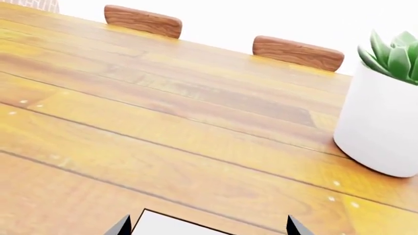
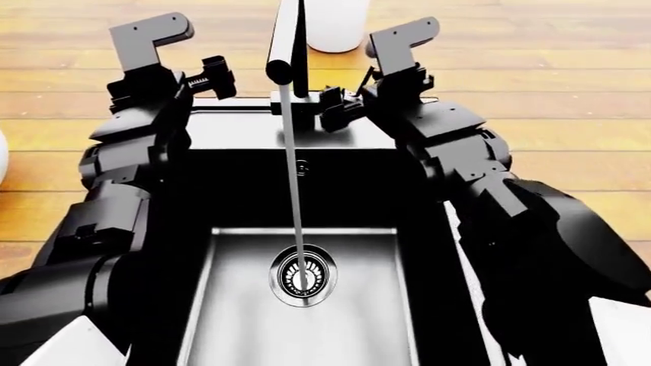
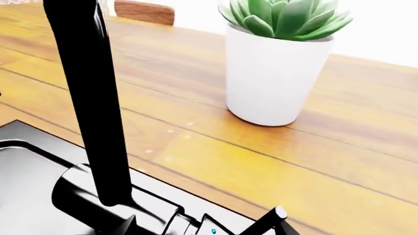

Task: Pick the eggplants and oranges from the sink and place them in one bowl. Place the avocado in the other bowl. Then turn off the sink faucet.

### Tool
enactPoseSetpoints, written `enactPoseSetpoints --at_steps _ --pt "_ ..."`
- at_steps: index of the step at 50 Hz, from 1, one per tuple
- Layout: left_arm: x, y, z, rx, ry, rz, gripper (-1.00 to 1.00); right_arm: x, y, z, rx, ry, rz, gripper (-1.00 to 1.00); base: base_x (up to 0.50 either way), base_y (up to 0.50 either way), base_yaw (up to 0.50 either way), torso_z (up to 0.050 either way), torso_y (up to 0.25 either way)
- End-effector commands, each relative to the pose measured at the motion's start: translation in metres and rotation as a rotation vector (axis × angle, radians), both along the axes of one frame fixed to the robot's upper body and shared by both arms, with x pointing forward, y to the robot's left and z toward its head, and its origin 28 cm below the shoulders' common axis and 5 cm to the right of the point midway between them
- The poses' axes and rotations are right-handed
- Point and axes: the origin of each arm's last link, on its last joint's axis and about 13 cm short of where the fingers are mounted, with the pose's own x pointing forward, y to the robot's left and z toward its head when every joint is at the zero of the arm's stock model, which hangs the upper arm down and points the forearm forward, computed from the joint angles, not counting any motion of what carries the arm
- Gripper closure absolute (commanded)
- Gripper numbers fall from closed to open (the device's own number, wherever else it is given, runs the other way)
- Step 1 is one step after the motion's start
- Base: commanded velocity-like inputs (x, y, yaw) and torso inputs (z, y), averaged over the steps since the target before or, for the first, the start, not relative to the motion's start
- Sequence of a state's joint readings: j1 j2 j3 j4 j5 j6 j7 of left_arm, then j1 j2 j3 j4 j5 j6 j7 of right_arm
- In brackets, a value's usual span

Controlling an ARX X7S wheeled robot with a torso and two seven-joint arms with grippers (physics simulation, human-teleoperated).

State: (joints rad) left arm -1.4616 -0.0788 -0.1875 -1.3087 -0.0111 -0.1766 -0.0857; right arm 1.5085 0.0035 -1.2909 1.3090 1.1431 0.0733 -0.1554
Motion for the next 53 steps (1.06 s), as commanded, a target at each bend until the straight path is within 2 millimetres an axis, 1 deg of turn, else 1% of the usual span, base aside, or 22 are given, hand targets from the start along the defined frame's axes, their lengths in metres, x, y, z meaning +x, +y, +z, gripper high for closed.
enactPoseSetpoints --at_steps 1,6,9,12,15,21,30,41,53 --pt "0.0 0.003 0.0 -0.004 0.003 0.0 -1.0 -0.001 0.005 -0.003 0.095 0.027 0.04 -1.0 0.0 0.0 0.0 0.0 0.0" --pt "0.0 0.003 0.001 -0.011 -0.003 -0.007 -1.0 -0.001 0.006 -0.005 0.105 0.038 0.051 -1.0 0.0 0.0 0.0 0.0 0.0" --pt "0.0 0.002 0.0 -0.01 -0.004 -0.013 -1.0 -0.002 0.005 -0.007 0.065 0.043 0.036 -1.0 0.0 0.0 0.0 0.0 0.0" --pt "0.0 0.001 -0.001 -0.009 -0.001 -0.015 -1.0 -0.002 0.004 -0.009 0.062 0.053 0.025 -1.0 0.0 0.0 0.0 0.0 0.0" --pt "0.0 0.0 0.0 -0.007 -0.003 -0.019 -1.0 -0.002 0.005 -0.01 0.075 0.064 0.064 -1.0 0.0 0.0 0.0 0.0 0.0" --pt "0.0 0.003 0.002 -0.006 -0.006 -0.014 -1.0 -0.002 0.012 0.005 0.044 0.023 0.135 -1.0 0.0 0.0 0.0 0.0 0.0" --pt "0.0 0.005 0.003 -0.013 -0.01 -0.006 -1.0 -0.004 0.02 0.009 0.019 0.017 0.191 -1.0 0.0 0.0 0.0 0.0 0.0" --pt "-0.001 0.007 0.002 -0.019 -0.007 0.0 -1.0 -0.004 0.02 0.009 0.019 0.017 0.191 -1.0 0.0 0.0 0.0 0.0 0.0" --pt "0.0 0.005 0.002 -0.01 -0.006 -0.005 -1.0 -0.004 0.02 0.009 0.019 0.017 0.191 -1.0 0.0 0.0 0.0 0.0 0.0"
